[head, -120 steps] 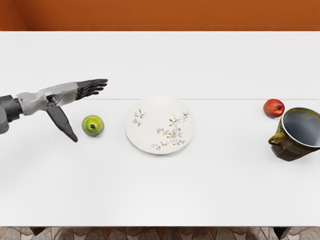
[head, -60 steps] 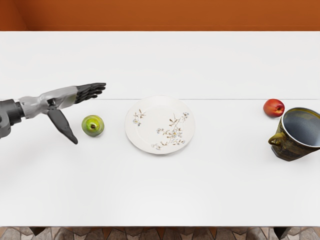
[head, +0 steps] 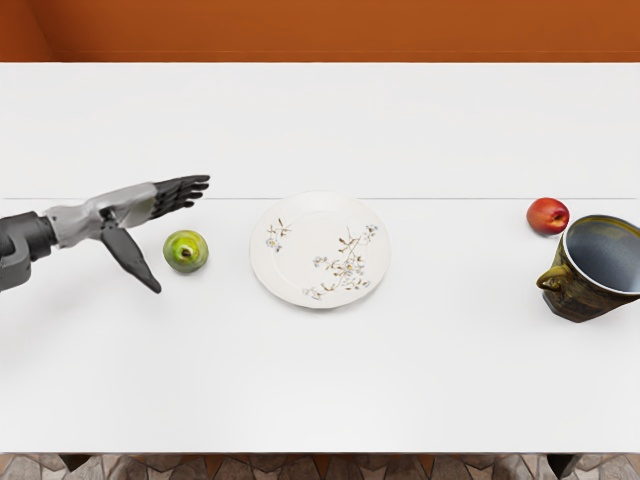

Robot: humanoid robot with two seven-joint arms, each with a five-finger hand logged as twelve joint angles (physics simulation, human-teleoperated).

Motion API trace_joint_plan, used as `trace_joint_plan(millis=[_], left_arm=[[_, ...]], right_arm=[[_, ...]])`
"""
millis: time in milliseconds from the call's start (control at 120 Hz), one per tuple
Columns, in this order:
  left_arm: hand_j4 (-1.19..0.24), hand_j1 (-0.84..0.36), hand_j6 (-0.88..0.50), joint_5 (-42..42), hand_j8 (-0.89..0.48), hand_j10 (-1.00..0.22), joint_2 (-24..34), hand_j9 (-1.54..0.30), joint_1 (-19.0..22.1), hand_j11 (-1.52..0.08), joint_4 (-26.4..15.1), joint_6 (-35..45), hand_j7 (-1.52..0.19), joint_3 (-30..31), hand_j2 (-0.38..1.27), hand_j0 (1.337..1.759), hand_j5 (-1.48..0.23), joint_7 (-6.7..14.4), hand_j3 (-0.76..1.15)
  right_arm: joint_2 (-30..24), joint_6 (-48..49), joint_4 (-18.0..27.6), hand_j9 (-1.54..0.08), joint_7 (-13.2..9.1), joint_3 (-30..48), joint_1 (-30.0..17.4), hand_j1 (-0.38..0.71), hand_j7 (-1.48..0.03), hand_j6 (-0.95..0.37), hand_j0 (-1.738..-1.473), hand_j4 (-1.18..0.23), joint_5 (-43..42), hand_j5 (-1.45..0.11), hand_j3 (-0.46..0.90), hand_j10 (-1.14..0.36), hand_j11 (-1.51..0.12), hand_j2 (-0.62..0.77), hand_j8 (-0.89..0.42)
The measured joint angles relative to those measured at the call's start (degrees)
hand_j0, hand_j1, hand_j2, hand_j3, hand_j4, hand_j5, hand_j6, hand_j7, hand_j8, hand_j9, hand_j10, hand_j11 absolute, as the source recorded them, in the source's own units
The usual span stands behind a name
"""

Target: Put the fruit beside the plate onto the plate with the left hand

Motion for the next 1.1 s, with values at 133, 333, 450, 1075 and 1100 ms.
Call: trace_joint_plan(millis=[133,333,450,1075,1100], left_arm=[[0.0,0.35,0.0,-1.05,0.0,0.0,-1.12,0.0,0.0,0.0,1.64,0.0,0.0,1.03,0.0,1.658,0.0,0.0,0.0],[0.0,0.35,0.0,-1.47,0.0,0.0,-2.11,0.0,0.26,0.0,2.7,0.0,0.0,2.42,0.0,1.658,0.0,0.0,0.0],[0.0,0.35,0.0,-2.04,0.0,0.0,-2.19,0.0,1.14,0.0,2.88,0.0,0.0,2.73,0.0,1.658,0.0,0.0,0.0],[-0.07,0.27,-0.07,-5.66,-0.07,-0.07,-2.19,-0.09,1.23,-0.09,3.5,0.68,-0.09,2.83,0.02,1.658,-0.09,0.0,0.0],[-0.08,0.26,-0.08,-5.62,-0.08,-0.08,-2.19,-0.1,1.23,-0.1,3.57,0.92,-0.1,2.85,0.02,1.658,-0.1,0.0,0.0]], right_arm=[[0.0,0.0,0.0,-0.03,0.0,0.0,-0.01,-0.32,-0.03,-0.02,-1.658,-0.02,0.02,-0.03,0.0,-0.02,-0.03,0.0,-0.02],[0.0,0.0,0.0,-0.03,0.0,0.0,-0.01,-0.32,-0.03,-0.02,-1.658,-0.02,0.03,-0.03,0.0,-0.02,-0.03,0.0,-0.02],[0.0,0.0,0.0,-0.03,0.0,0.0,-0.01,-0.32,-0.03,-0.02,-1.658,-0.02,0.04,-0.03,0.0,-0.02,-0.03,0.0,-0.02],[0.0,0.0,0.0,-0.03,-0.02,0.0,-0.01,-0.32,-0.03,-0.02,-1.658,-0.02,0.01,-0.03,0.0,-0.02,-0.03,0.0,-0.02],[0.0,0.0,0.0,-0.03,-0.02,0.0,-0.01,-0.32,-0.03,-0.02,-1.658,-0.02,0.01,-0.03,0.0,-0.02,-0.03,0.0,-0.02]])
